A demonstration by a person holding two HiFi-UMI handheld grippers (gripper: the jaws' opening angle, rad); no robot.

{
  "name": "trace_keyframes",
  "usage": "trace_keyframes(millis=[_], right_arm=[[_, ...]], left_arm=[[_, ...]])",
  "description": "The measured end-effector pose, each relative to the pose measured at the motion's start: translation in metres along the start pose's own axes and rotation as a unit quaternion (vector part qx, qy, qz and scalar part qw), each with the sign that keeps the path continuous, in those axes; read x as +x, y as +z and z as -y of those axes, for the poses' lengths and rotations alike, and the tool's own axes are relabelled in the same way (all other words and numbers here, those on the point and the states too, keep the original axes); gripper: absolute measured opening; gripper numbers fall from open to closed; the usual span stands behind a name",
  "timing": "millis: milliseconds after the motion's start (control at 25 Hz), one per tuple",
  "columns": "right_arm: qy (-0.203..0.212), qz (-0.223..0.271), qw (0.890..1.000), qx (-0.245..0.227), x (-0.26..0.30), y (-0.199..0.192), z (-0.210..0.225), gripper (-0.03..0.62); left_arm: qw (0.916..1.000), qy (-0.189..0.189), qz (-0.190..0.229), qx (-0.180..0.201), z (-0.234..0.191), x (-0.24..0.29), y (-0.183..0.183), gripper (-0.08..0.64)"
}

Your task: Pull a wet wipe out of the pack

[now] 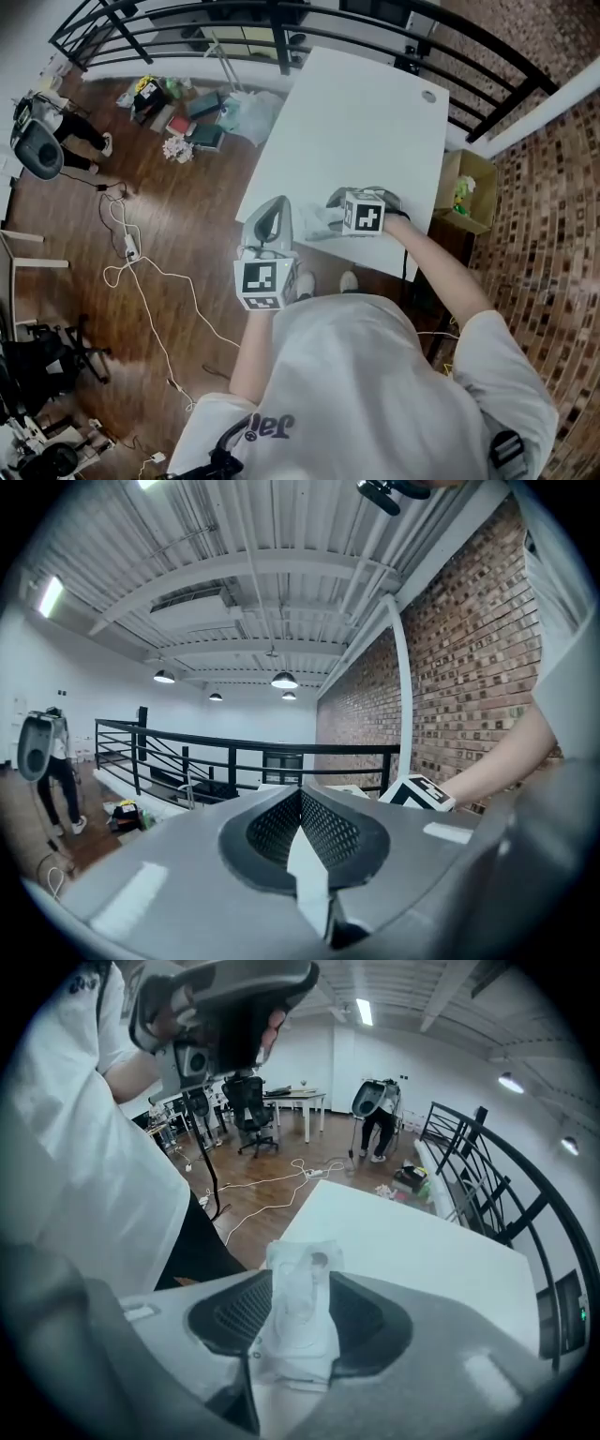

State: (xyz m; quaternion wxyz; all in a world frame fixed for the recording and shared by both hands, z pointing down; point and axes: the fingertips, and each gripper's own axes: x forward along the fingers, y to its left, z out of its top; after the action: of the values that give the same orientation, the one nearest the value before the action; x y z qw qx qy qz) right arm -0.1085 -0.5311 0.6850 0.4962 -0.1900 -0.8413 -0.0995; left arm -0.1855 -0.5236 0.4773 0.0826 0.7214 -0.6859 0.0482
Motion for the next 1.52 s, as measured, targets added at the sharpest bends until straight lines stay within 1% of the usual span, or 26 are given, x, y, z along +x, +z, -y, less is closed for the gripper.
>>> trace_keyframes(millis=[40, 160, 200, 240, 360, 640, 920, 1040, 1160, 1240, 1360, 1520], right_arm=[[0.001, -0.002, 1.000, 0.000, 0.006, -0.002, 0.001, 0.178], [0.005, -0.008, 1.000, 0.001, 0.019, -0.010, 0.001, 0.136], [0.004, -0.006, 1.000, 0.001, 0.020, -0.012, 0.001, 0.112], [0.001, -0.001, 1.000, 0.002, 0.020, -0.012, 0.001, 0.066], [0.000, 0.017, 1.000, 0.009, 0.017, -0.010, 0.001, -0.002], [-0.004, 0.031, 0.999, -0.008, -0.005, 0.003, 0.004, -0.005], [-0.011, 0.042, 0.999, -0.011, -0.035, 0.002, 0.002, -0.006], [-0.016, 0.055, 0.998, 0.000, -0.048, 0.001, -0.002, -0.006], [-0.029, 0.069, 0.997, 0.009, -0.061, 0.002, -0.005, -0.006], [-0.037, 0.090, 0.995, 0.024, -0.071, 0.007, -0.005, -0.006], [-0.054, 0.127, 0.989, 0.052, -0.090, 0.016, -0.001, -0.007], [-0.090, 0.167, 0.979, 0.079, -0.124, 0.022, 0.010, -0.006]], left_arm=[[1.0000, 0.003, -0.002, -0.001, -0.002, 0.001, -0.001, 0.015], [0.9999, 0.014, -0.005, -0.004, -0.006, 0.003, -0.002, 0.015], [0.9998, 0.018, -0.006, -0.004, -0.006, 0.004, -0.003, 0.015], [0.9998, 0.020, -0.007, -0.004, -0.006, 0.004, -0.004, 0.015], [0.9996, 0.025, -0.009, -0.005, -0.008, 0.007, -0.004, 0.015], [0.9996, 0.024, -0.012, -0.006, -0.009, 0.017, -0.002, 0.015], [0.9998, 0.003, -0.016, -0.007, 0.002, 0.034, 0.002, 0.015], [0.9998, -0.008, -0.018, -0.010, 0.011, 0.041, 0.005, 0.015], [0.9995, -0.022, -0.022, -0.008, 0.020, 0.047, 0.003, 0.015], [0.9992, -0.029, -0.027, -0.008, 0.025, 0.049, 0.001, 0.015], [0.9989, -0.039, -0.026, -0.005, 0.031, 0.053, -0.001, 0.015], [0.9985, -0.048, -0.028, -0.002, 0.037, 0.055, -0.001, 0.015]])
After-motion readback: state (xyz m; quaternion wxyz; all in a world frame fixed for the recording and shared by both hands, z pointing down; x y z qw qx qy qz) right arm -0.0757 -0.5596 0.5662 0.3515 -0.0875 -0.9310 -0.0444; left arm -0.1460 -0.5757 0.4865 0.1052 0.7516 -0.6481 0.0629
